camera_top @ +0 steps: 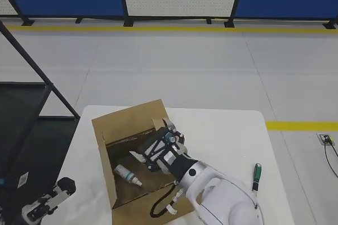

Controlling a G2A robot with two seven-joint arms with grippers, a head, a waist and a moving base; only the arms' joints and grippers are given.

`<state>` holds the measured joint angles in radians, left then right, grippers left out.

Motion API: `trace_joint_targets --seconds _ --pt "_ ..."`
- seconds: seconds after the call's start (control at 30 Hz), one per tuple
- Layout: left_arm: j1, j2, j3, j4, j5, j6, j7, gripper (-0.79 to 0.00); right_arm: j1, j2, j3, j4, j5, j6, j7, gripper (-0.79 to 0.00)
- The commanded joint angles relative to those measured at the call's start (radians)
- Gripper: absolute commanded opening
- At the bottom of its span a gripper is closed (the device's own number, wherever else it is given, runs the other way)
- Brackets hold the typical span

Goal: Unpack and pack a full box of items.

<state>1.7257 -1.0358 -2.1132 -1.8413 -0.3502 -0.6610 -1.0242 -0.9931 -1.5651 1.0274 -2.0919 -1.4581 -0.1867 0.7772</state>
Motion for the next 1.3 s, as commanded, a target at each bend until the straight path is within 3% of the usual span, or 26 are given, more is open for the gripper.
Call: trace_joint_targets --seconds 0.0,0.3,0.37,0.6,0.63,0.8,1.0,1.27 --pt "-0.009 -0.005 -0.008 0.017 -0.040 -0.042 0.107 0.000 -0.001 0.000 0.005 0.001 0.002 0.003 0.006 0.000" --pt "-0.010 -0.006 0.002 0.015 -0.054 -0.028 0.121 0.000 -0.001 0.000 0.005 0.001 0.002 0.003 0.006 0.000" --pt "-0.007 -0.006 -0.010 0.002 0.028 -0.068 0.133 0.000 -0.020 0.002 0.008 0.007 0.013 -0.001 -0.029 0.000" --pt "0.035 -0.026 -0.020 -0.094 0.557 -0.256 0.276 0.000 -0.090 0.015 0.103 -0.049 0.148 -0.058 -0.152 0.000" --pt "0.045 -0.035 -0.015 -0.117 0.691 -0.283 0.323 0.000 -0.101 0.017 0.121 -0.056 0.168 -0.068 -0.170 0.000" --pt "0.092 -0.059 0.040 -0.160 1.029 -0.351 0.487 0.000 -0.120 0.025 0.162 -0.063 0.226 -0.101 -0.212 0.000" --pt "0.135 -0.070 0.091 -0.170 1.384 -0.343 0.718 0.000 -0.121 0.034 0.196 -0.069 0.271 -0.133 -0.223 0.000" --pt "0.127 -0.083 0.223 -0.151 1.770 -0.158 0.970 0.000 -0.110 0.043 0.209 -0.069 0.299 -0.150 -0.231 0.000"
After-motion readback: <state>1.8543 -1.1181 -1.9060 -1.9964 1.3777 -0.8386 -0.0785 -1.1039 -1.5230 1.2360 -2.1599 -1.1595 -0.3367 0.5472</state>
